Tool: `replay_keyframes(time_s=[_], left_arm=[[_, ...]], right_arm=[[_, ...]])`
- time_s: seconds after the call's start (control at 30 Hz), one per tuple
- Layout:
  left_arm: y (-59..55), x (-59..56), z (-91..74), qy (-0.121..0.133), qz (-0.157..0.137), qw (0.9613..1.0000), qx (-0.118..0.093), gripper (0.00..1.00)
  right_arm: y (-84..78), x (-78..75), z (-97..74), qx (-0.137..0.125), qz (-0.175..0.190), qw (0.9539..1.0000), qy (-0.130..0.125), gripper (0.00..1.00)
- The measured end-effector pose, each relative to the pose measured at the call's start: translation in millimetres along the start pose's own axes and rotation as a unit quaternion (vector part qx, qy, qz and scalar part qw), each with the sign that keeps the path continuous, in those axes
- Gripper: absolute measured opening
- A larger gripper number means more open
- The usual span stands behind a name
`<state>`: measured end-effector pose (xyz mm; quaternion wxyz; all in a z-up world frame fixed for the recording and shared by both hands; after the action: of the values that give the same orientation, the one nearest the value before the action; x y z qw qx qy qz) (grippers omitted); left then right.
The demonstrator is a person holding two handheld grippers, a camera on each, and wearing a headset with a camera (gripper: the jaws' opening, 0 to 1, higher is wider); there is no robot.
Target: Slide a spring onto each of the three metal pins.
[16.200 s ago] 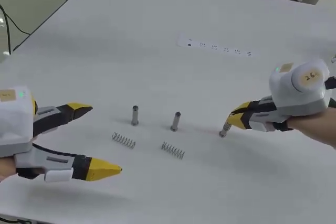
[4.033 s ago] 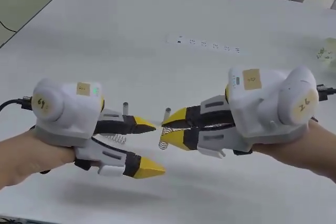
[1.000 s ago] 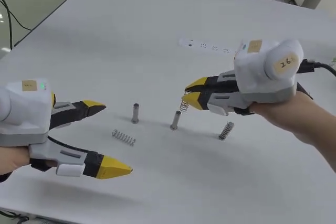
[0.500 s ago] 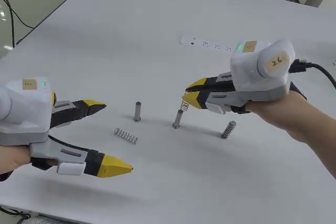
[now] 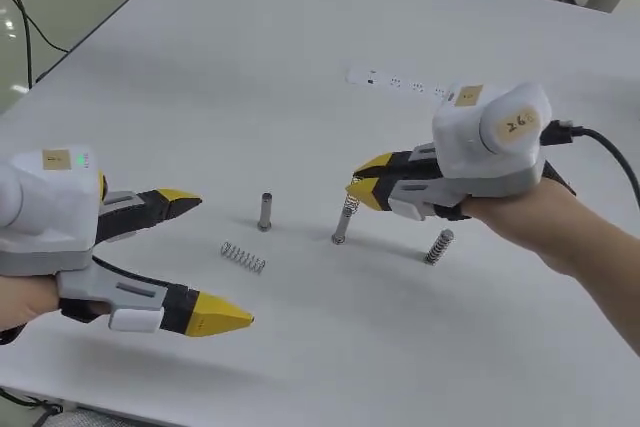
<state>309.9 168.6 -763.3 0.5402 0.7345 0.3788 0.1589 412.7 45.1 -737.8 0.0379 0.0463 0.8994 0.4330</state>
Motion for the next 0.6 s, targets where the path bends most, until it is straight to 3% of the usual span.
replay_keyframes(time_s=[0.6], left_arm=[[-0.1, 3.3, -2.4, 0.005, -0.003, 1.0000, -0.001, 0.98]], right_arm=[[-11.2, -0.4, 8.5, 0.013, 0.005, 0.9999, 0.005, 0.07]])
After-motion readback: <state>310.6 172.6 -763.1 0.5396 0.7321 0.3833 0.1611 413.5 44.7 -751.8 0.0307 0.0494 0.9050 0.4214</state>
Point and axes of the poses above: the centre of the closed fingertips' face, and the gripper's own axes: z roughly forward along the fingers, x roughly to its left, y roughly out of its top, the point moved 3 cm from there along -z, roughly backward along the fingers, and after that the axes turned 9 degrees about y, right-handed, at the moved point
